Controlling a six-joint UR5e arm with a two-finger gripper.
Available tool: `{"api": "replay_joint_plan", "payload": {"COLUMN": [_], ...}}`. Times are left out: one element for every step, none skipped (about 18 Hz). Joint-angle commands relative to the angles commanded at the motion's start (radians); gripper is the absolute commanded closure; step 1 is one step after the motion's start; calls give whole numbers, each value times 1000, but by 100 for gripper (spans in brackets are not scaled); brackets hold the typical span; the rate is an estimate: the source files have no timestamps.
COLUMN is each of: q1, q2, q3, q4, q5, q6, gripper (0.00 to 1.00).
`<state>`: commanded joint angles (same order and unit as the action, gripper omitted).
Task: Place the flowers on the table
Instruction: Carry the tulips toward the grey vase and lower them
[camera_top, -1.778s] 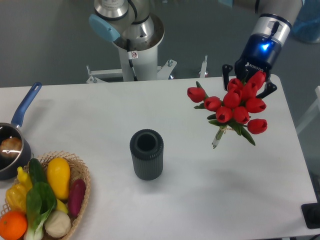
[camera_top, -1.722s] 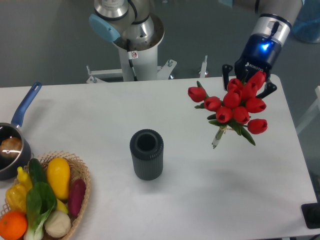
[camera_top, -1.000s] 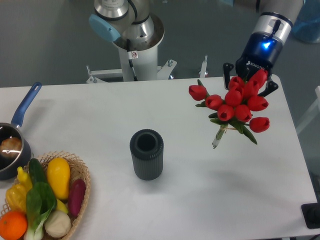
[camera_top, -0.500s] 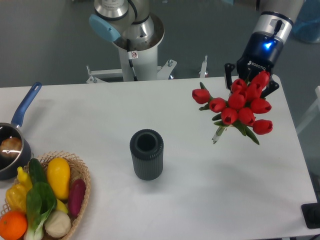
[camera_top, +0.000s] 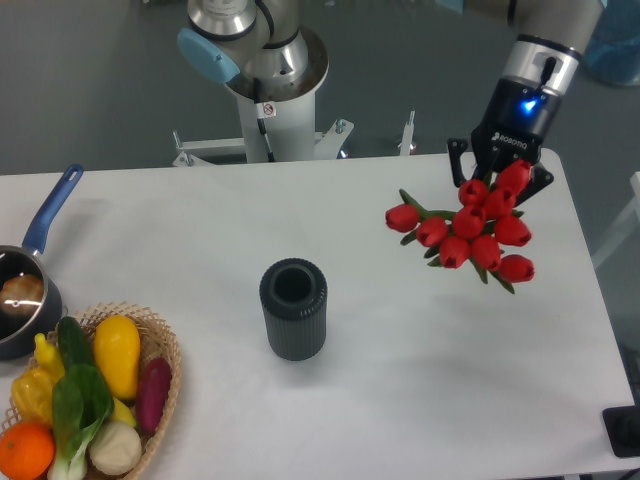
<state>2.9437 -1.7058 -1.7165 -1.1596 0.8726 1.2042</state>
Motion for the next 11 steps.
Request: {"api": "replay_joint_plan", "payload": {"q1": [-2,-2,-2,-2,-2,-3,-9,-14,-15,-17,-17], "q2": [0,0,0,0,2,2,3,5,12,17,18], "q3": [-3,-3,-5,-8,-14,-17,-20,-20,-20,-21,-25], "q4": [-9,-20,-28,-35,-43,-48,-51,-61,-77,-86,-92], "q5": [11,19,23,31,49,71,94,117,138,155,172], "q6": [0,0,0,0,2,3,3,3,2,3,3], "gripper": [74,74,74,74,74,74,74,74,74,74,74]}}
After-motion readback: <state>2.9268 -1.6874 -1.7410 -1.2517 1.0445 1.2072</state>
